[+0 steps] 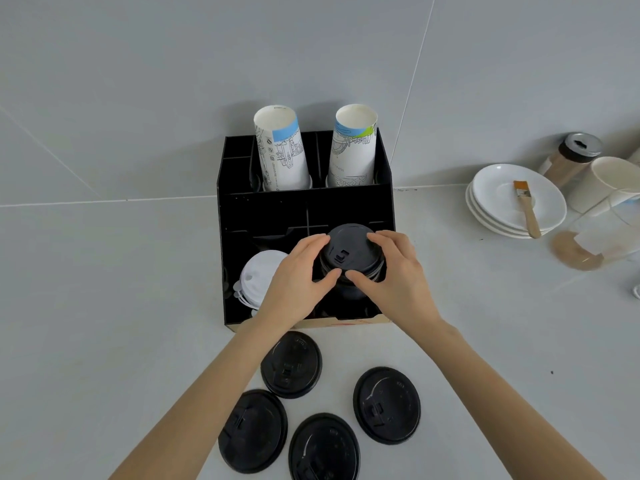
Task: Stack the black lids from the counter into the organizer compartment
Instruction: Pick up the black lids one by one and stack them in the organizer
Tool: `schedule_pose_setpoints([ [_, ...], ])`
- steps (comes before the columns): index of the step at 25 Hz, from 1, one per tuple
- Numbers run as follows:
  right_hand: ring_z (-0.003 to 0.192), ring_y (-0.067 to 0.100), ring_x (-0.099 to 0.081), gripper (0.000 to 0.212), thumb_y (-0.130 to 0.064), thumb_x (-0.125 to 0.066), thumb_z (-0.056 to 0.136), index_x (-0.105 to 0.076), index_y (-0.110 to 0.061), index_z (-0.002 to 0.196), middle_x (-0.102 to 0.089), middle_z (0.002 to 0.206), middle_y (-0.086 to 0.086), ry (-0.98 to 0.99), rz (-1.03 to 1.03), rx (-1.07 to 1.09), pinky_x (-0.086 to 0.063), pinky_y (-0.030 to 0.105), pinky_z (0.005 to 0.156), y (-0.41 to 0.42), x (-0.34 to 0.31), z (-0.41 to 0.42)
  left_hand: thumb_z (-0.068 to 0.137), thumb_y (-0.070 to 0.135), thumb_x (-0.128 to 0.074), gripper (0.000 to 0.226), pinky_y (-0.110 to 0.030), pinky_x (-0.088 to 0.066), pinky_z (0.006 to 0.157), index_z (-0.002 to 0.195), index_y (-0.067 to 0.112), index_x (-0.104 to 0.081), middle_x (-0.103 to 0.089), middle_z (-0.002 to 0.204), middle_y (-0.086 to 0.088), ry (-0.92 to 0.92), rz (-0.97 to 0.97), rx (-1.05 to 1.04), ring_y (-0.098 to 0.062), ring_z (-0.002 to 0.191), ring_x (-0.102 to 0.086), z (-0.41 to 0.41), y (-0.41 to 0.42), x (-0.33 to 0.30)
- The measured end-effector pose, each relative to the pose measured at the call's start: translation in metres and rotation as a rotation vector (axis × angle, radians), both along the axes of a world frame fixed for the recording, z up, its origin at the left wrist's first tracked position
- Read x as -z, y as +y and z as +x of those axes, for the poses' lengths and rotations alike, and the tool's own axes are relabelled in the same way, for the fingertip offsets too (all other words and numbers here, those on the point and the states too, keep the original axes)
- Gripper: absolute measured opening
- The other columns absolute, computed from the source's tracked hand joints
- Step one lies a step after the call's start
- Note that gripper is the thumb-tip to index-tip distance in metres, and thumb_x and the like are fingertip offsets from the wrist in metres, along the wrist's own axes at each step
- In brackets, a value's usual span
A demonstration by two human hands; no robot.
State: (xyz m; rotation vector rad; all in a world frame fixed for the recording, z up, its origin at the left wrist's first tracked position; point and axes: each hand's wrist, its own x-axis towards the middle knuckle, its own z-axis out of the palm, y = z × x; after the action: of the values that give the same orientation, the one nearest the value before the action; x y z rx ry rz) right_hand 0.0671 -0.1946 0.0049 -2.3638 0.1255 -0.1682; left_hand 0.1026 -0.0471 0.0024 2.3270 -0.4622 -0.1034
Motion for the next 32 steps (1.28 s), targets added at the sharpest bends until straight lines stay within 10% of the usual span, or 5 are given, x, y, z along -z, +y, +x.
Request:
schedule_pose_setpoints([
  [10,0.120,0.022,-0.043,0.055,-0.025,-0.065,0.078,-0.042,-0.007,0.125,-0.041,0.131,0.008,0.057,0.002,0.027,-0.036,0.023,0.090,0.002,0.008,-0.004,0.085,0.024,-0.056,0.058,-0.034,-0.027,0.110,0.135,0.012,-0.030,-0.034,0.146,-0.006,0.069,0.100,0.078,-0.021,0.134,-0.032,0.005,0.002,0.007],
  [19,0.123,0.024,-0.040,0.055,-0.027,-0.061,0.082,-0.037,-0.013,0.129,-0.039,0.134,0.008,0.107,-0.055,-0.013,-0.041,0.034,0.097,-0.003,0.006,-0.011,0.086,0.022,-0.055,0.056,-0.024,-0.026,0.106,0.135,0.012,-0.030,-0.035,0.146,-0.006,0.067,0.098,0.088,-0.019,0.133,-0.033,0.001,0.004,0.005],
  [32,0.119,0.010,-0.042,0.049,-0.022,-0.059,0.084,-0.038,-0.023,0.129,-0.042,0.134,-0.006,0.105,0.043,-0.061,-0.024,0.008,0.088,-0.027,0.011,-0.105,0.085,0.025,-0.055,0.053,-0.018,-0.022,0.103,0.133,0.017,-0.033,-0.039,0.141,-0.001,0.145,0.092,0.167,-0.014,0.129,-0.035,-0.086,0.014,0.021],
])
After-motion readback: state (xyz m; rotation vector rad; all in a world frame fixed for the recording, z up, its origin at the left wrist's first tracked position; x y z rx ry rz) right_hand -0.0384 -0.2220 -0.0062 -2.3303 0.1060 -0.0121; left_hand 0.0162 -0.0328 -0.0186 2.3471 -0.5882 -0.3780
